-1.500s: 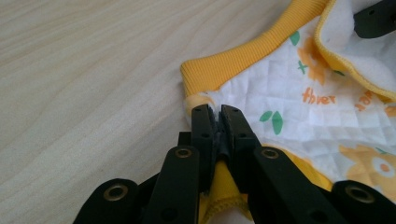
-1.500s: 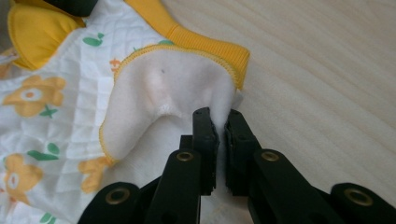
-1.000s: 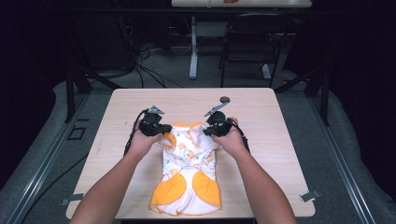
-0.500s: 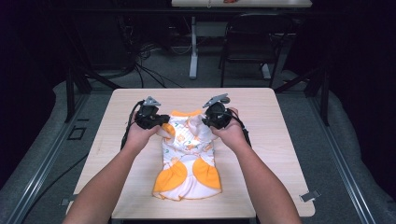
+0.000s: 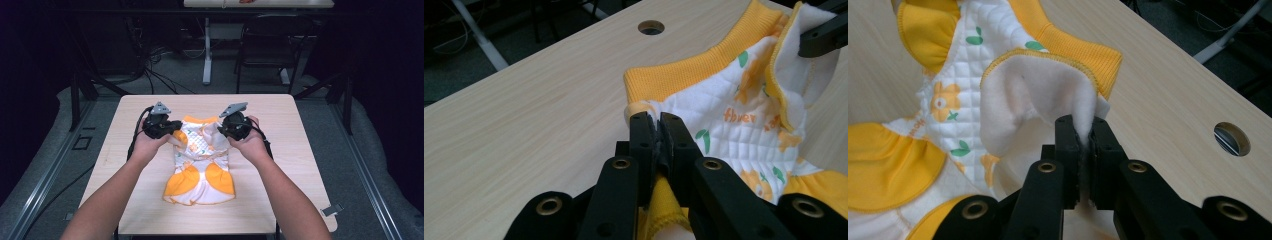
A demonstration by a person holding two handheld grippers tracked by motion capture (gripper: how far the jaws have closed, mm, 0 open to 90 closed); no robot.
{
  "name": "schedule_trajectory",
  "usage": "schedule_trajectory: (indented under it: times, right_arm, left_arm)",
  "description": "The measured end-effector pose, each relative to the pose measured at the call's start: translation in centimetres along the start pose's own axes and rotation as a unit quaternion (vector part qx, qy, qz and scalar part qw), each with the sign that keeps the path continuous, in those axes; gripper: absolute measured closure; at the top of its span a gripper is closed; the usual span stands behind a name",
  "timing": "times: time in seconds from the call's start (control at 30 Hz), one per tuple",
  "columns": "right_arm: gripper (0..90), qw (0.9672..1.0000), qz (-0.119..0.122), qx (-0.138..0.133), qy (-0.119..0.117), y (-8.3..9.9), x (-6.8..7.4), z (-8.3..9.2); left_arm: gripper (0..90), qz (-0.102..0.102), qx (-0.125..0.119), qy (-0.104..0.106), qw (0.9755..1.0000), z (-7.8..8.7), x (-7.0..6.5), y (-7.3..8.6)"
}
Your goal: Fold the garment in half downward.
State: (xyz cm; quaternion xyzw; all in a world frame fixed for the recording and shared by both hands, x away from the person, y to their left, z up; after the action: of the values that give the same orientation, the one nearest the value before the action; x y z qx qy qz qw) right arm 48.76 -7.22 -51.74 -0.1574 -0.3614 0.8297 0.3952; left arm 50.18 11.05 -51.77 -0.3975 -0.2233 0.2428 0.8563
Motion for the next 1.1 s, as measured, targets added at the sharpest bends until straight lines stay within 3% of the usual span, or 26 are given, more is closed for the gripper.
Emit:
schedule_trajectory:
  times: [0.37,0.63,1.1]
  right_arm:
    - [84.8,0.9997,0.019,0.011,-0.014,1.9,1.4,0.6]
    - [84.8,0.9990,0.036,0.019,-0.017,2.2,2.4,0.8]
    - [84.8,0.9987,0.039,0.022,-0.025,3.9,3.4,0.9]
  left_arm:
    - [85.2,-0.011,0.002,0.018,0.9998,0.9,-2.0,1.7]
    - [85.1,-0.006,0.002,0.023,0.9997,1.4,-2.7,2.9]
    - [85.1,-0.013,0.002,0.035,0.9993,1.7,-4.2,3.9]
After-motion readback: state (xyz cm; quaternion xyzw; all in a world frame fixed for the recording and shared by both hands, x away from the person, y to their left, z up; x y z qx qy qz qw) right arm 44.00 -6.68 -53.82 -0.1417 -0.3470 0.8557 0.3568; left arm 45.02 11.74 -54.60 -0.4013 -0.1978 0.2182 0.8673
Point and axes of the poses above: each handheld gripper's, and its own axes: z roughly backward along the jaws, y roughly out of its underside, x roughly to its left, the point moved 9 cm from there along -z, roughly forward along the jaws, and after that the axes turned 13 degrees about -z, right-handed, at the moved point
